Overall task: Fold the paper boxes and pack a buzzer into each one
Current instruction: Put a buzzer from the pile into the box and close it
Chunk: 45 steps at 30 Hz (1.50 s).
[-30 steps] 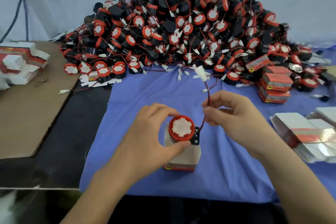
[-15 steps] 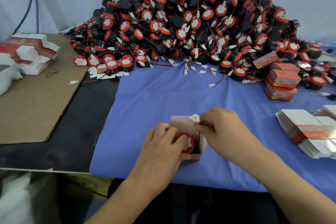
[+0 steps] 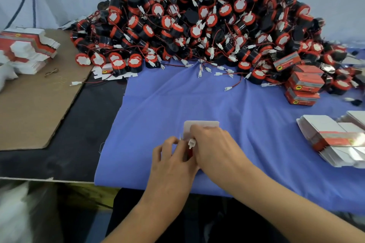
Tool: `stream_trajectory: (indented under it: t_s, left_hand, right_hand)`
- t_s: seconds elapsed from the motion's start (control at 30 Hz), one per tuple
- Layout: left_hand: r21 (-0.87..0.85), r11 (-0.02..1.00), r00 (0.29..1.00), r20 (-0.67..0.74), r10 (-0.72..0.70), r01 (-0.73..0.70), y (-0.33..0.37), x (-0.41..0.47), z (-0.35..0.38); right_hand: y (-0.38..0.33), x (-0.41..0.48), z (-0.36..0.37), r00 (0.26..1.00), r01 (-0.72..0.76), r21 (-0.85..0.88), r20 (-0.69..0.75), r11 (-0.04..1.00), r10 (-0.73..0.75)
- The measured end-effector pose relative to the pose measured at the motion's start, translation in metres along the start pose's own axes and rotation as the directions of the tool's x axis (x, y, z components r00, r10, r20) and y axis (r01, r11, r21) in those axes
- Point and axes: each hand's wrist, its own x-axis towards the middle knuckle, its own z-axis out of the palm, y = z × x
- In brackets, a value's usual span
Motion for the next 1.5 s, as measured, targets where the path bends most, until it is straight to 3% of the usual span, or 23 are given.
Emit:
stream_trajectory:
  t_s: [0.23,0.33,0.43,0.53,0.63,0.77,0.93,1.13,1.33,1.5]
  left_hand:
    - [-0.273,0.962,0.993,0.105,0.046,-0.016,-0.020,-0.015,0.005]
    - [-0.498,0.866,0.990,0.137,0.026,0.046,-0.031,-0.021,0.008]
    - [-0.577,0.816,0.998,0.062,0.022,0.018,-0.037,-0.026,0.012]
    - [-0.721,0.686,0.994,0.035,-0.108,0.100,-0.035,-0.027,0.010]
    - [-0.747,0.653,0.971,-0.040,-0.234,0.127,-0.033,-0.029,0.008]
    - [-0.772,0.604,0.926,-0.056,-0.373,0.197,-0.033,-0.028,0.011]
    - [-0.827,0.541,0.908,-0.097,-0.409,0.155,-0.028,-0.025,0.011]
    - [-0.910,0.341,0.911,0.083,-0.405,0.234,-0.030,-0.023,0.009]
    - [-0.861,0.408,0.908,0.131,-0.398,0.303,-0.032,-0.017,0.008]
    - [-0.835,0.431,0.907,0.174,-0.384,0.343,-0.030,-0.011,0.003]
  right_hand:
    - [0.006,-0.003,0.020,0.999,-0.002,-0.016,-0.053,1.000,0.002]
    - [0.007,-0.009,0.027,0.992,0.038,-0.010,-0.116,0.999,-0.039]
    - [0.003,-0.014,0.031,0.988,0.037,-0.084,-0.144,0.996,-0.049]
    - [0.001,-0.016,0.031,0.989,0.025,-0.094,-0.145,0.995,-0.038]
    - [0.003,-0.016,0.031,0.980,0.053,-0.015,-0.193,0.998,-0.055]
    - [0.010,-0.014,0.027,0.989,0.062,0.053,-0.140,0.997,-0.054]
    - [0.014,-0.009,0.026,0.994,0.086,0.025,-0.074,0.996,-0.084]
    - [0.018,-0.010,0.026,0.990,0.139,-0.073,0.037,0.988,-0.137]
    - [0.009,0.006,0.014,0.997,-0.070,0.152,0.025,0.986,0.067]
    - [0.023,0.001,0.015,0.974,0.200,-0.021,0.118,0.980,-0.196]
